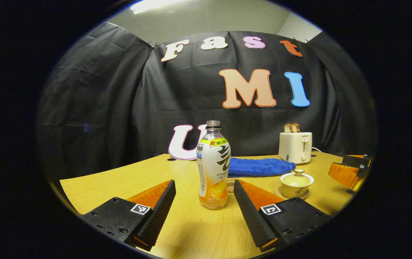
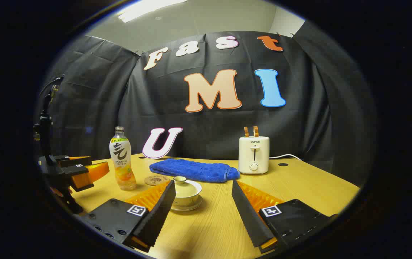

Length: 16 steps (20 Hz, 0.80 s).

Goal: Open the teacup lid with one hand, grasp the water bottle and pour water into the teacup with the other hand; after pouring, place the water bottle on the coaster and then close the teacup lid.

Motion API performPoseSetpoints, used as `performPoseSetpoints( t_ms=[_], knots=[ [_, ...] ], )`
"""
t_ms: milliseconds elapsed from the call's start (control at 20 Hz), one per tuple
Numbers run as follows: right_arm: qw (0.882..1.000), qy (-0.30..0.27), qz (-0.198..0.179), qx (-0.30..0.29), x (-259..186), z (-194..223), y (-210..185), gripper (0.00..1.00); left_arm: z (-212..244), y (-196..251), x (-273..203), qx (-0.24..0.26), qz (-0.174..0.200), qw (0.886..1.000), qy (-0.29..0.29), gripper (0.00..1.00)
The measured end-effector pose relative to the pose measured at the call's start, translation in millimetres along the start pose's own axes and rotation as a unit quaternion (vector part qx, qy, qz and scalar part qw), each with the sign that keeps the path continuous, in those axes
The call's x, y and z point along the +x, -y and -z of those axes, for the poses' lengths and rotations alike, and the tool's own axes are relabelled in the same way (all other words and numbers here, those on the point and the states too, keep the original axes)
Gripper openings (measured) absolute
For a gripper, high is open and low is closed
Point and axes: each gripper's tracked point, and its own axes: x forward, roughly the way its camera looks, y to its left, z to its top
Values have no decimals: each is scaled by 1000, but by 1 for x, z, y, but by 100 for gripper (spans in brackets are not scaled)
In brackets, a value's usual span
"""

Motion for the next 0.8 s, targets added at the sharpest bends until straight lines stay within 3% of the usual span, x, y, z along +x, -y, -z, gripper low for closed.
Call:
performPoseSetpoints(
  t_ms=[800],
  knots=[
    [1000,0,-1,0,0,0,1,99,0,0,0,0,0,1000,0,95]
  ],
)
